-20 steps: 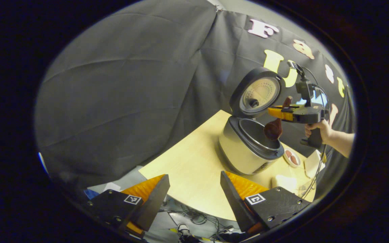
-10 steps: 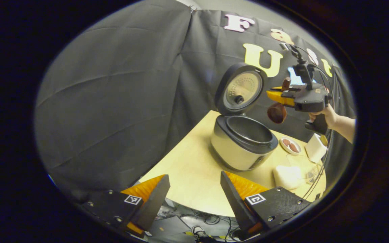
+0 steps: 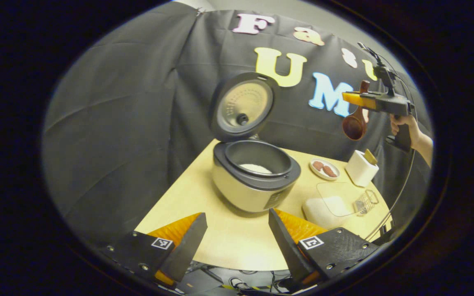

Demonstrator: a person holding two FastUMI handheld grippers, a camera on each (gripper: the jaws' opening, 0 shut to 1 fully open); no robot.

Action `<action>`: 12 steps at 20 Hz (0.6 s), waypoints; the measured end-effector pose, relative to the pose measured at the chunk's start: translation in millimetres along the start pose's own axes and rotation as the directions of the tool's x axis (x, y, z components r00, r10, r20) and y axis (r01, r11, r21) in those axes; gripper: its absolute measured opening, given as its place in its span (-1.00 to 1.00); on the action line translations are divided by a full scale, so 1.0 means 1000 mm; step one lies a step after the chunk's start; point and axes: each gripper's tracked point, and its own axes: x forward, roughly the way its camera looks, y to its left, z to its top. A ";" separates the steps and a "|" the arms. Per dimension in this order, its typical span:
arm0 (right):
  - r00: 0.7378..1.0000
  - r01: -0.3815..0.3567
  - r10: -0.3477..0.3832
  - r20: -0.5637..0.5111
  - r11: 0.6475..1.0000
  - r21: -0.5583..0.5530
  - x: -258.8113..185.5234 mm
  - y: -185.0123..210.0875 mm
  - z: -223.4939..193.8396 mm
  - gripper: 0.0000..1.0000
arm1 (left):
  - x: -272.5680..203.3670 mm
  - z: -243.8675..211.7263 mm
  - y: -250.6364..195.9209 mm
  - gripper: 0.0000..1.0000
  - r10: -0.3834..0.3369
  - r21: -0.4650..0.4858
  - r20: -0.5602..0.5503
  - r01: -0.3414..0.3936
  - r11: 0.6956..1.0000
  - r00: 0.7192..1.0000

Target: Close the left gripper, press the button to open the rice cooker; take a wooden spoon from the chopstick holder with the right hand, scoop a spoonful of rice and pour it into the rice cooker, then put the wooden spoon back into the chopstick holder.

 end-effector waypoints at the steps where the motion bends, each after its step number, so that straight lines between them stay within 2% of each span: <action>1: 0.999 0.026 -0.025 -0.023 0.999 0.031 -0.007 -0.019 -0.014 -0.53 | 0.003 0.006 -0.012 0.87 -0.025 0.013 0.011 0.025 1.000 1.000; 3: 0.995 0.089 -0.083 -0.060 0.991 0.096 -0.020 -0.054 -0.037 -0.60 | 0.007 0.008 -0.034 0.90 -0.054 0.027 0.024 0.054 0.998 0.998; 4: 0.991 0.115 -0.106 -0.079 0.986 0.124 -0.028 -0.070 -0.048 -0.53 | 0.011 0.012 -0.043 0.93 -0.065 0.031 0.024 0.064 0.997 0.998; 5: 0.987 0.138 -0.124 -0.100 0.979 0.151 -0.035 -0.083 -0.060 -0.53 | 0.016 0.014 -0.053 0.87 -0.073 0.037 0.023 0.072 0.997 0.997; 6: 0.983 0.160 -0.139 -0.122 0.971 0.180 -0.042 -0.092 -0.073 -0.53 | 0.018 0.018 -0.060 0.91 -0.075 0.045 0.025 0.074 0.996 0.997; 9: 0.970 0.205 -0.159 -0.183 0.940 0.273 -0.057 -0.118 -0.112 -0.53 | 0.024 0.029 -0.084 0.89 -0.079 0.071 0.042 0.076 0.995 0.996; 12: 0.960 0.230 -0.142 -0.242 0.893 0.387 -0.068 -0.141 -0.146 -0.53 | 0.029 0.039 -0.099 0.87 -0.050 0.073 0.065 0.045 0.996 0.997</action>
